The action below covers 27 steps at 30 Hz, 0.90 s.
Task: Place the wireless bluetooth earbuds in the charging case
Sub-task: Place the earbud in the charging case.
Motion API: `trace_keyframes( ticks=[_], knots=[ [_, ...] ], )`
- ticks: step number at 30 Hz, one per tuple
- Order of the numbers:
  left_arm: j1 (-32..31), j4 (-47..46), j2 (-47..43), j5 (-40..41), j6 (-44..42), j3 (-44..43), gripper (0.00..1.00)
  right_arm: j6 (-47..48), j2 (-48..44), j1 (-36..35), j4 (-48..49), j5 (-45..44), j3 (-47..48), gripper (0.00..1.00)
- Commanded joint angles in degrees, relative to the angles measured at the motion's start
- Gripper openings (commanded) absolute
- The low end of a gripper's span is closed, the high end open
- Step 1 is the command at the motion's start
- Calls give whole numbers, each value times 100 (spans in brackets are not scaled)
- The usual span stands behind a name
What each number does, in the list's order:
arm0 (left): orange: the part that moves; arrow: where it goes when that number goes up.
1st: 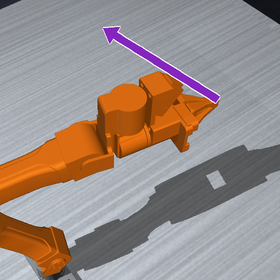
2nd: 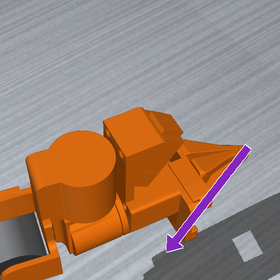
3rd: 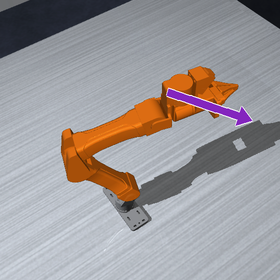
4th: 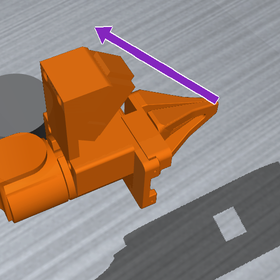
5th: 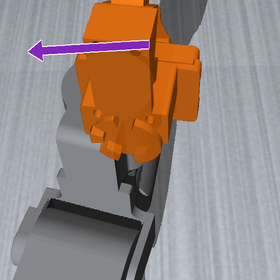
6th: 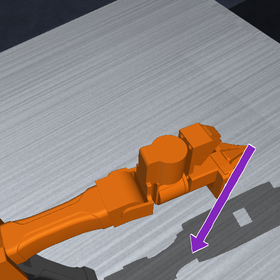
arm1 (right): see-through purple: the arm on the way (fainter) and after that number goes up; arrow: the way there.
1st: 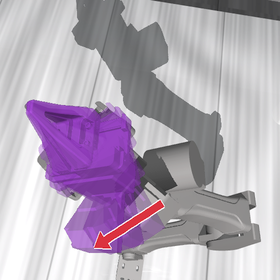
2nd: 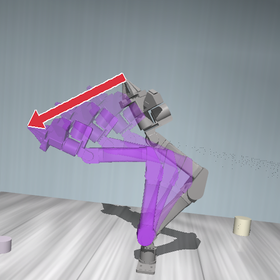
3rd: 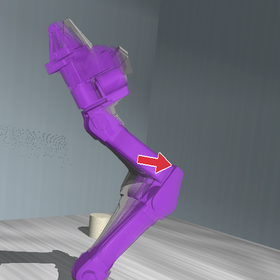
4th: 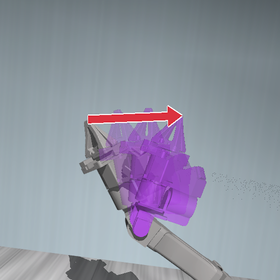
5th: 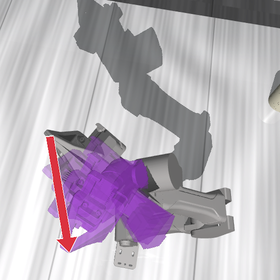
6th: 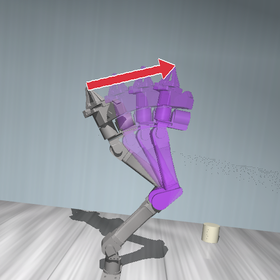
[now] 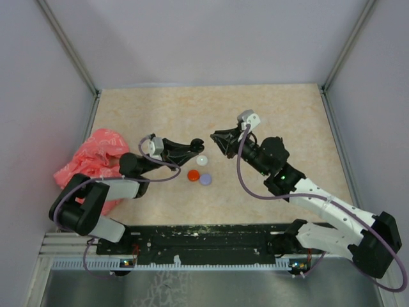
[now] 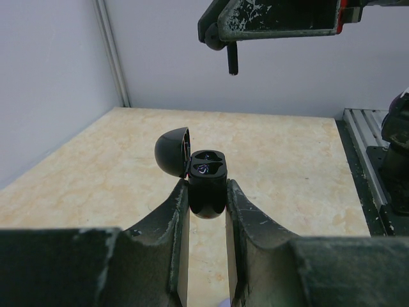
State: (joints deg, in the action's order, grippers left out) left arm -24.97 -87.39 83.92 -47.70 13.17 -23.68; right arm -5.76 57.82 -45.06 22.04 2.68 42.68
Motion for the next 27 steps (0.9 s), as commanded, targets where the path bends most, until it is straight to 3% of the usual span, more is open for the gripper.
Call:
trace_keyframes(
  ticks=[1, 12, 27],
  knots=[
    [10, -1518, -225, -195, -135, -146, 0, 120, -131, -251, 1106, 133, -140, 14],
    [-63, -1509, -568, -124, -17, -123, 0, 202, 233, -717, 1903, 8, -319, 14],
    [-156, -1510, -727, -97, 201, -161, 0, 340, 577, -843, 2316, -426, -556, 14]
  ],
)
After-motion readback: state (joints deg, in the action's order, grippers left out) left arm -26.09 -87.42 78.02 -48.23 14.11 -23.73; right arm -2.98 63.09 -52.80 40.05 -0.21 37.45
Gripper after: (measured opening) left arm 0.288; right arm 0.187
